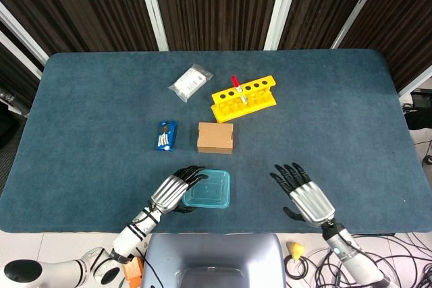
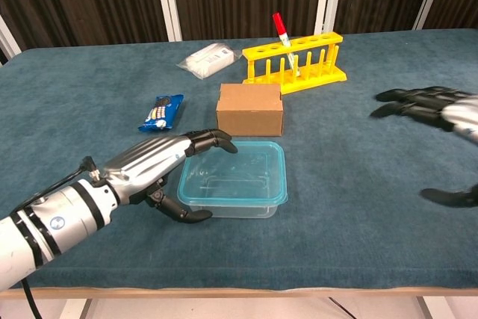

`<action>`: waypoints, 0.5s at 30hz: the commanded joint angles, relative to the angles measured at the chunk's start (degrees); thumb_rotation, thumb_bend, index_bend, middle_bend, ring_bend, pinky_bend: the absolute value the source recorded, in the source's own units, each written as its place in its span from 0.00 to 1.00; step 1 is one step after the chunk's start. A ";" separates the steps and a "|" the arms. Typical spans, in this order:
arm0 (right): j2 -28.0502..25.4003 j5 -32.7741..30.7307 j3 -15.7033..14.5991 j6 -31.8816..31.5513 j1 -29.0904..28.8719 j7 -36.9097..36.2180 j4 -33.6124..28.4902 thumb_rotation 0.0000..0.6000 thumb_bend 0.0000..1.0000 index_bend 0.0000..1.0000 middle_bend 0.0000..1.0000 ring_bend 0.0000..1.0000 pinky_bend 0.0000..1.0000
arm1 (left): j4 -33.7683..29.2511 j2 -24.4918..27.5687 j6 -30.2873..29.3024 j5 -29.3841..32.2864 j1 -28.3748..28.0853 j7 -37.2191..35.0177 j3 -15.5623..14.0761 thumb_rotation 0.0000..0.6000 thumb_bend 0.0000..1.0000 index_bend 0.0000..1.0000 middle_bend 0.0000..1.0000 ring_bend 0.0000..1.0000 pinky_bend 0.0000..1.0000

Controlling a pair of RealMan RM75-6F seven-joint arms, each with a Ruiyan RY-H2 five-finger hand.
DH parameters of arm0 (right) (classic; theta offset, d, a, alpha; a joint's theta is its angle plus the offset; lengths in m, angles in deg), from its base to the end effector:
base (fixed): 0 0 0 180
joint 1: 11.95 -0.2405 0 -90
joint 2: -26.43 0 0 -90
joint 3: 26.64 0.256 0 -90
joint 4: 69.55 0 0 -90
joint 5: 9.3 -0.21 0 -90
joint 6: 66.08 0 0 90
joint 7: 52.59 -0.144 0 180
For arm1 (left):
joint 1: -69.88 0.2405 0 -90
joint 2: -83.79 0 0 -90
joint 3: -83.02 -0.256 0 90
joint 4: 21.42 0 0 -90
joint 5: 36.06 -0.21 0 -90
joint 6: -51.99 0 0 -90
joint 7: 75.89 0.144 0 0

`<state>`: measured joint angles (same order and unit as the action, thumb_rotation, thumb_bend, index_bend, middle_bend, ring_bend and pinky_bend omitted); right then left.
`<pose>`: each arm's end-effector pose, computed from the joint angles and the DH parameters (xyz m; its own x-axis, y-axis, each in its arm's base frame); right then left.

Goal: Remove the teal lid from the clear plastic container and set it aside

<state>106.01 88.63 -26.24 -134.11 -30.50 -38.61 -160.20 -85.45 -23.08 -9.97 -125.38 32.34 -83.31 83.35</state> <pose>-0.2211 -0.2157 0.0245 0.5173 -0.1639 0.8400 -0.7794 -0.4956 0.3833 -0.1521 0.2790 -0.1070 0.2838 0.3617 0.8881 0.8353 -0.5481 -0.0438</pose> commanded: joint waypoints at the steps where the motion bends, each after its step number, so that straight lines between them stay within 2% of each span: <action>1: 9.24 3.24 0.89 1.93 -4.24 -0.08 4.01 1.00 0.20 0.38 0.03 0.00 0.00 | -0.26 0.10 0.20 0.21 0.09 0.36 0.01 1.00 0.27 0.60 0.51 0.26 0.38; 7: 16.43 4.30 1.44 0.67 -6.63 -3.31 9.19 1.00 0.24 0.52 0.11 0.00 0.00 | -0.32 0.06 0.58 0.74 0.28 0.99 0.18 1.00 0.28 0.61 0.51 0.26 0.39; 15: 21.41 3.69 1.39 0.46 -8.10 -1.45 12.55 1.00 0.25 0.53 0.12 0.00 0.00 | -0.08 0.10 0.82 0.75 0.31 1.15 0.16 1.00 0.28 0.61 0.51 0.26 0.39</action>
<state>126.93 92.47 -24.88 -133.44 -38.39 -40.45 -147.99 -85.54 -23.00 -9.14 -124.63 32.64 -82.15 83.50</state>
